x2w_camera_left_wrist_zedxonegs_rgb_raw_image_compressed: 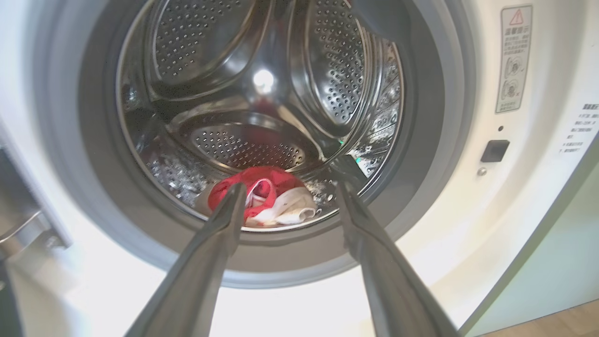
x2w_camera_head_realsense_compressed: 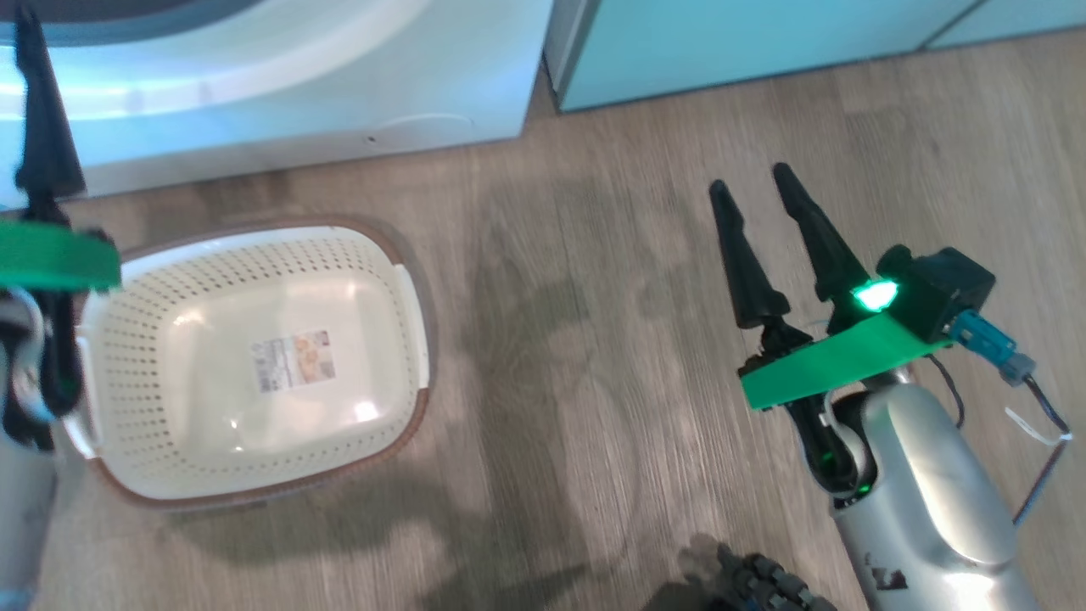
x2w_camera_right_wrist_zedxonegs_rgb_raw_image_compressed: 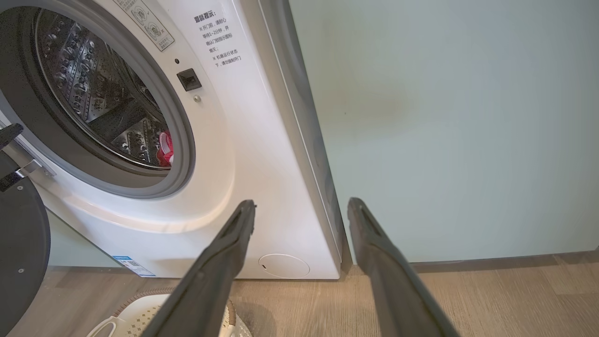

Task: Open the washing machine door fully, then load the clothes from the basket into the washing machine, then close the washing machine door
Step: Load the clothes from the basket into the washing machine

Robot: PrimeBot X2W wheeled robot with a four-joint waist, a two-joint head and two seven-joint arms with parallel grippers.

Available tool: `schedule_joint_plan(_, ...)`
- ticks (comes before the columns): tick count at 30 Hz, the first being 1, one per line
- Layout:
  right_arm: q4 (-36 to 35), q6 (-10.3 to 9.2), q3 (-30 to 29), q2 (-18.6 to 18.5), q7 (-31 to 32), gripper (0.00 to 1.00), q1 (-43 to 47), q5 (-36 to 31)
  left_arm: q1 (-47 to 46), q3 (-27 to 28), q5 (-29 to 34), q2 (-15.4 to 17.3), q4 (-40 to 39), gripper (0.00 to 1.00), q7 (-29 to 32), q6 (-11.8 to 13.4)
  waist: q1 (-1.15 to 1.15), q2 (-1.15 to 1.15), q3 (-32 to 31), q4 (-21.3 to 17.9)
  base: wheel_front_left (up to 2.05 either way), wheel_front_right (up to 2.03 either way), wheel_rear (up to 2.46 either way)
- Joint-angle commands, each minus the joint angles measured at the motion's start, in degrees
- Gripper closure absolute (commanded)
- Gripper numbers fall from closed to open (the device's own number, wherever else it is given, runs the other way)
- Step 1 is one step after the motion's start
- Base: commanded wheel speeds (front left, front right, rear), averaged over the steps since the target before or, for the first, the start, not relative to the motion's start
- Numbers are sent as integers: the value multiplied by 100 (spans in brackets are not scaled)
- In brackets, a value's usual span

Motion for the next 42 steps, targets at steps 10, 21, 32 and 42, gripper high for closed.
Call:
schedule_joint_plan(10, -318, 0, -338, -30, 308, 0, 492, -300, 1357, 810, 491, -458, -868, 0, -53, 243, 1, -1, -808, 440, 0, 0, 0)
schedule_joint_plan(21, -545, 0, -706, -104, 650, 0, 991, -545, 2483, 920, 940, -1116, -931, 0, -54, -64, 1, -1, -1635, 664, 0, 0, 0)
schedule_joint_plan(32, -840, 0, -942, -124, 954, 0, 1483, -669, 3042, 831, 1211, -1367, -881, 0, -54, -364, 1, -1, -2310, 786, 0, 0, 0)
schedule_joint_plan(42, -1074, 0, -1115, -95, 1163, 0, 1860, -818, 3339, 587, 1326, -1308, -878, 0, 108, -428, 1, -1, -2637, 794, 0, 0, 0)
